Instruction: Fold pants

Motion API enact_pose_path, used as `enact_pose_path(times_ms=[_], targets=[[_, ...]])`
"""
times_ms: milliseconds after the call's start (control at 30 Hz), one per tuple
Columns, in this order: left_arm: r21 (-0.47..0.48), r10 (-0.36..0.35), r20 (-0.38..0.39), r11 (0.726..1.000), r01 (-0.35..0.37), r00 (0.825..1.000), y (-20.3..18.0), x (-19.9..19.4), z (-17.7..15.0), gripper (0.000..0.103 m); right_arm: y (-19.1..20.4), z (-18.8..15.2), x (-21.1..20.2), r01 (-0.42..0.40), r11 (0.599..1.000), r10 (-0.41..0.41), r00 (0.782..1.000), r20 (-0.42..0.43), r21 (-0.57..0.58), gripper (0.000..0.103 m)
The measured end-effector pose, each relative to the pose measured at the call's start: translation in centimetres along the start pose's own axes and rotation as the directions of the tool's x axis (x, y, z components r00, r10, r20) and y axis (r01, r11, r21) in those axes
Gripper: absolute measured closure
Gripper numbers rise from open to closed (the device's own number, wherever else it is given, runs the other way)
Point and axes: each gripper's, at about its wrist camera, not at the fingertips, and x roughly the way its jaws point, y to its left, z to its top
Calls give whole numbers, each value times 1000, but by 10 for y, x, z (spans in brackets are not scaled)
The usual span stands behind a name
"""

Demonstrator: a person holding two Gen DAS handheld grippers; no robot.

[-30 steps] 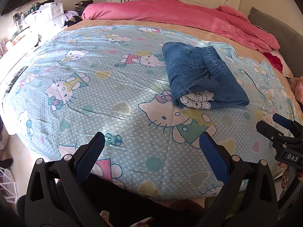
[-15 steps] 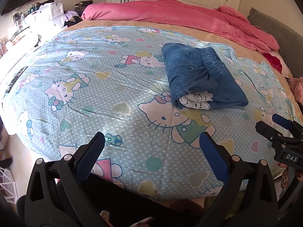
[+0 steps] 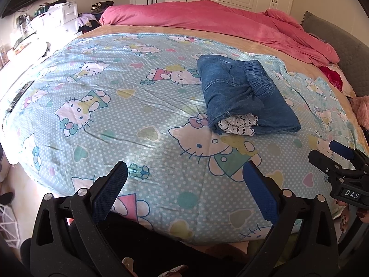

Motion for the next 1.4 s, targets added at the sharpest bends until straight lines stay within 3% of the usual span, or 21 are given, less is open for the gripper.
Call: enact_pose_path(times_ms=[1033,1400], targets=[[-4,1,-7,1000,-1,1000,4,1,1,9,1,1,2,16,1000,-15,1000,-13,11,4],[22,21,-8,1000,-21,1000,3,1,1,9,-4,2,3,56,998,-56,998,-28,23,4]])
